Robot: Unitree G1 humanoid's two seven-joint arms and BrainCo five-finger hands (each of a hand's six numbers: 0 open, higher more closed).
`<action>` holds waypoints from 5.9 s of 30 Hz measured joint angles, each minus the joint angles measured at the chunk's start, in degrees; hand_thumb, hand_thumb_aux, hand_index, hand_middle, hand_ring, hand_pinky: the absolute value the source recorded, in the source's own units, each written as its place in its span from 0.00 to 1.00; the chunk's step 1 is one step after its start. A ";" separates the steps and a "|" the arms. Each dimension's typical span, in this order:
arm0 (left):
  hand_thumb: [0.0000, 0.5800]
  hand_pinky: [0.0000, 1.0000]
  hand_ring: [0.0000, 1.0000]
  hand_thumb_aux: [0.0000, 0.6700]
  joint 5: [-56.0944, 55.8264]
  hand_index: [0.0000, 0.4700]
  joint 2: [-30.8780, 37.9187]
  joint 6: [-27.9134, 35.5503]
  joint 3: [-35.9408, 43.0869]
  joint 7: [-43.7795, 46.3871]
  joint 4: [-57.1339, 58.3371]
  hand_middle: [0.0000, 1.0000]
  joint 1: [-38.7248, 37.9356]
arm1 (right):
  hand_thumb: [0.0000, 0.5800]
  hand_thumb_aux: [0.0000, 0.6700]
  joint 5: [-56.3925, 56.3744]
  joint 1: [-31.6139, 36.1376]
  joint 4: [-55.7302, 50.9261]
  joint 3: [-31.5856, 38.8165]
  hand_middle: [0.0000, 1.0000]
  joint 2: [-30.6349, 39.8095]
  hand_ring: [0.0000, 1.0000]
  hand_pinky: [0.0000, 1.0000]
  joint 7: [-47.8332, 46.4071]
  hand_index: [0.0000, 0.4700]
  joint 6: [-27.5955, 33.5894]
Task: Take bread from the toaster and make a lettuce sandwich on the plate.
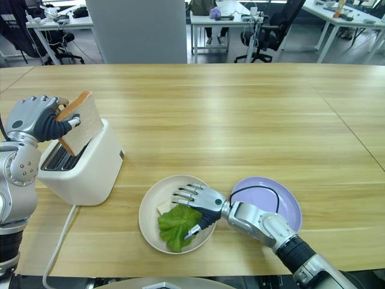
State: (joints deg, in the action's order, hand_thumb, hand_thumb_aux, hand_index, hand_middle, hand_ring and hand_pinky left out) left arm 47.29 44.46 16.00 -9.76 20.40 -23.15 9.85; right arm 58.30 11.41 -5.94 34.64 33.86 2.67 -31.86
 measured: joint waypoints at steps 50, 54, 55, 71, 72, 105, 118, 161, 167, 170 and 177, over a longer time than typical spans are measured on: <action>1.00 1.00 1.00 1.00 -31.03 0.98 -21.47 -12.34 30.18 5.64 12.19 1.00 -11.91 | 0.00 0.00 -6.66 -22.85 17.50 -19.90 0.00 9.45 0.00 0.00 -0.29 0.00 -21.02; 1.00 1.00 1.00 1.00 -30.76 0.98 -21.36 -13.76 30.10 5.02 12.75 1.00 -11.55 | 0.00 0.00 -6.18 -22.65 16.57 -18.90 0.00 9.07 0.00 0.00 -0.98 0.00 -20.74; 1.00 1.00 1.00 1.00 -30.80 0.98 -21.37 -13.93 30.03 4.94 12.91 1.00 -11.55 | 0.00 0.00 -6.16 -22.61 16.40 -18.77 0.00 9.04 0.00 0.00 -1.20 0.00 -20.55; 0.00 0.00 0.00 0.00 -23.24 0.00 -20.34 -21.00 30.95 -0.93 20.32 0.00 -9.13 | 0.00 0.00 -4.97 -15.93 10.80 -14.50 0.00 5.53 0.00 0.00 -4.63 0.00 -15.85; 0.00 0.00 0.00 0.00 -21.98 0.00 -20.08 -21.43 31.12 -1.78 21.01 0.00 -8.58 | 0.00 0.00 -4.95 -15.53 10.40 -14.09 0.00 5.43 0.00 0.00 -5.01 0.00 -15.54; 1.00 1.00 1.00 1.00 -32.95 0.98 7.98 -34.39 16.90 11.34 -10.41 1.00 -31.79 | 1.00 1.00 -39.52 -27.50 16.88 -18.12 1.00 22.38 1.00 1.00 -25.96 0.98 -13.88; 1.00 1.00 1.00 1.00 -24.10 0.98 9.24 -32.45 23.90 20.88 -10.11 1.00 -37.08 | 1.00 1.00 -37.22 -27.65 16.56 -13.37 1.00 19.80 1.00 1.00 -35.84 0.98 -11.40; 1.00 1.00 1.00 1.00 4.15 0.98 -11.46 -25.74 35.17 -5.06 33.69 1.00 4.82 | 1.00 1.00 -0.65 18.41 -33.25 0.82 1.00 -8.33 1.00 1.00 5.83 0.98 3.73; 1.00 1.00 1.00 1.00 -2.68 0.98 -9.22 -23.88 29.32 -1.10 18.24 1.00 -6.37 | 1.00 1.00 -7.44 9.94 -17.86 -3.47 1.00 -0.29 1.00 1.00 0.89 0.98 1.89; 0.97 1.00 1.00 0.83 -7.49 0.81 -10.00 -22.06 25.08 0.00 8.12 1.00 -12.08 | 1.00 1.00 -14.41 3.00 -5.70 -8.68 1.00 3.59 1.00 1.00 -3.03 0.98 2.01; 0.00 0.00 0.00 0.00 -16.50 0.00 -19.05 -19.22 14.38 -4.62 -9.23 0.00 -20.14 | 0.56 0.33 -34.02 -10.25 15.26 -23.31 0.70 3.97 0.70 0.70 -8.17 0.33 5.93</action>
State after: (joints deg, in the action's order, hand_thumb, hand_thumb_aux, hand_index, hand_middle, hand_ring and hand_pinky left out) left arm 30.79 25.41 -3.22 4.62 15.79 -32.38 -10.30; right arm 24.28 1.16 9.32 11.33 37.82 -5.50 -25.93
